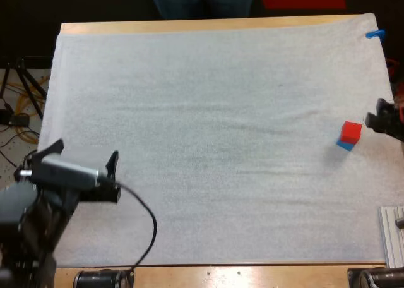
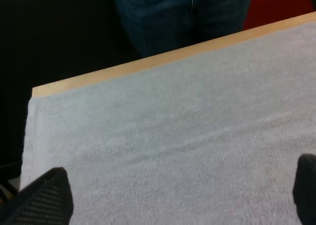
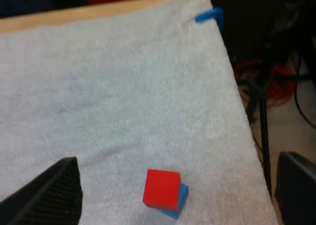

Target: Stack red cube on blue cube

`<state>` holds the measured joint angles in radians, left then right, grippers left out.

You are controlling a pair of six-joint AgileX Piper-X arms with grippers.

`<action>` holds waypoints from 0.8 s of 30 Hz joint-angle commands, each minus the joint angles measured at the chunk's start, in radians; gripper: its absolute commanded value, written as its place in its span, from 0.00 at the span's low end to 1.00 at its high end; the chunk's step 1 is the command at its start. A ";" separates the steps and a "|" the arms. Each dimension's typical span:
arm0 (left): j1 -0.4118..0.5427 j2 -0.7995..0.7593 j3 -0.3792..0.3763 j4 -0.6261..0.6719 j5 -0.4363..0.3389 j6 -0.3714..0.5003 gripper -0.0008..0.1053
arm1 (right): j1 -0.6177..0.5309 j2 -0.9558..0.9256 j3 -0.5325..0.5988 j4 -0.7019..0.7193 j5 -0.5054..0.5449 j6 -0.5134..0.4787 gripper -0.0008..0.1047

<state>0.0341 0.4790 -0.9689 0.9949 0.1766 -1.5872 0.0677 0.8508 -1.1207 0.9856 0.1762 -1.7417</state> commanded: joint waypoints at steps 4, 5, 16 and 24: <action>-0.001 -0.085 -0.008 0.033 0.006 0.000 0.83 | -0.005 -0.124 0.069 -0.003 0.002 -0.015 0.74; -0.001 -0.108 -0.008 0.042 0.006 0.000 0.83 | -0.005 -0.157 0.089 -0.003 0.002 -0.017 0.74; -0.001 -0.286 0.054 0.115 0.015 0.025 0.83 | -0.005 -0.535 0.278 -0.003 0.002 -0.050 0.74; -0.001 -0.501 0.126 0.133 0.026 0.025 0.83 | -0.005 -0.776 0.373 -0.003 0.002 -0.050 0.74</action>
<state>0.0341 -0.0035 -0.8445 1.1258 0.1991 -1.5643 0.0677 0.0752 -0.7469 0.9856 0.1762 -1.7783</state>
